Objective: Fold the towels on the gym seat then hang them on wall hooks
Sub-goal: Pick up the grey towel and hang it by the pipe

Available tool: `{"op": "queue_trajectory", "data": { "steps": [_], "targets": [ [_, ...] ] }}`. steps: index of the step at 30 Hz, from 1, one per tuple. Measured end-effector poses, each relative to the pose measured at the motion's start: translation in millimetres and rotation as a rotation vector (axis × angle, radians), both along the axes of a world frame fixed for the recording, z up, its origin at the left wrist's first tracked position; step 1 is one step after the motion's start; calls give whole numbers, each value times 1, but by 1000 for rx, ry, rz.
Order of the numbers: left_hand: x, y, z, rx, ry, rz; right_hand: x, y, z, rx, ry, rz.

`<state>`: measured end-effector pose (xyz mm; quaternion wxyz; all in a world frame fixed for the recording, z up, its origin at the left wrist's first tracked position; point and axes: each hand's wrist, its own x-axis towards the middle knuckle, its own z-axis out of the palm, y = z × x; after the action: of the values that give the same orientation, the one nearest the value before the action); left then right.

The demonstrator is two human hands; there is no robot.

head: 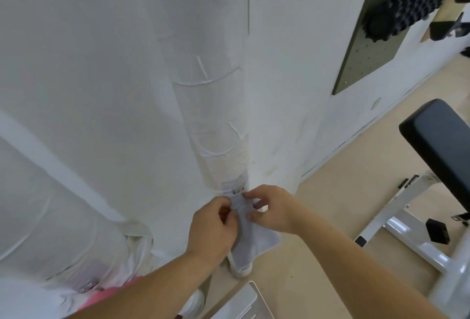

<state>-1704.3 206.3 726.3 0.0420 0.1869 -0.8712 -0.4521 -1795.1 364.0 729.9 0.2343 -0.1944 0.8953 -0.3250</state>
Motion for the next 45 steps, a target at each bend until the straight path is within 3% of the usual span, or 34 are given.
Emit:
{"op": "queue_trajectory", "data": {
  "steps": [4,12,18,21,27,37,42,45],
  "targets": [
    [8,6,-15,-73,46,-189,1,-4,-4,25,103,-4],
    [-8,-5,-30,-181,18,-208,-1,-9,-21,31,108,0],
    [-6,-4,-29,-91,-44,-174,3,-9,-22,85,163,29],
    [-1,-8,-22,-242,-90,-269,13,-11,-21,106,166,80],
    [2,-4,-13,-278,71,-244,31,-13,-13,15,347,30],
    [4,-2,-17,32,20,-132,26,-20,-23,-46,227,-97],
    [14,-9,-12,-47,-70,-318,31,-22,-22,-22,213,-128],
    [17,-15,-6,-43,-43,-286,29,-22,-13,66,232,-43]
  ]
}}
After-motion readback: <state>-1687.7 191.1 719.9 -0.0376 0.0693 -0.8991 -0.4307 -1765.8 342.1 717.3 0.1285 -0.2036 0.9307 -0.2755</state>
